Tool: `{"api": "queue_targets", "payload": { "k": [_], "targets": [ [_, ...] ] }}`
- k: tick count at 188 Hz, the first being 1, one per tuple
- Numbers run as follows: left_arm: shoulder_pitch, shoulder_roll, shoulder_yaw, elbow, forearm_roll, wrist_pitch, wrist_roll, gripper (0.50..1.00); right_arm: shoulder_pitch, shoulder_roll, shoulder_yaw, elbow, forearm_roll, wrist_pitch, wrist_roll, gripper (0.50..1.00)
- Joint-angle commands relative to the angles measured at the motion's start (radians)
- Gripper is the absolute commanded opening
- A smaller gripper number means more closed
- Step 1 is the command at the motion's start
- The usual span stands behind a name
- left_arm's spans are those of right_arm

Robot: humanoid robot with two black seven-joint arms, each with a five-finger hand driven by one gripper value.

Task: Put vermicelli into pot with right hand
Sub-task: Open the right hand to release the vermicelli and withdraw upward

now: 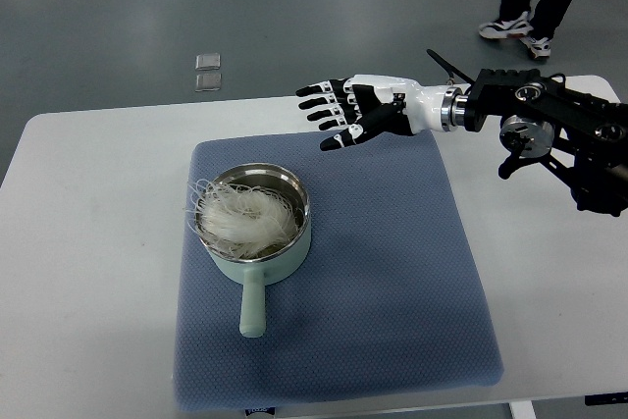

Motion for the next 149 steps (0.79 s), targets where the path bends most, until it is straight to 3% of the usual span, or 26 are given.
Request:
{"api": "queue_targets", "payload": {
  "k": [1, 52, 74, 81, 149],
  "targets": [
    [0.0, 0.0, 0.0, 0.0, 0.0, 0.0, -0.001, 1.0, -0.064, 0.0, 0.041, -0.03, 0.146, -0.04, 0.0, 0.895],
    [0.0, 0.0, 0.0, 0.0, 0.0, 0.0, 0.0, 1.0, -0.188, 0.029, 0.175, -0.051, 0.287, -0.206, 0.014, 0.897],
    [0.0, 0.0, 0.0, 0.0, 0.0, 0.0, 0.0, 1.0, -0.207, 0.043, 0.216, -0.051, 0.287, -0.208, 0.014, 0.897],
    [0.0, 0.0, 0.0, 0.0, 0.0, 0.0, 0.0, 1.0, -0.208, 0.051, 0.227, -0.051, 0.287, -0.206, 0.014, 0.93],
    [0.0, 0.0, 0.0, 0.0, 0.0, 0.0, 0.0, 1.0, -0.248, 0.057, 0.23, -0.051, 0.287, -0.209, 0.012, 0.93]
  ]
}}
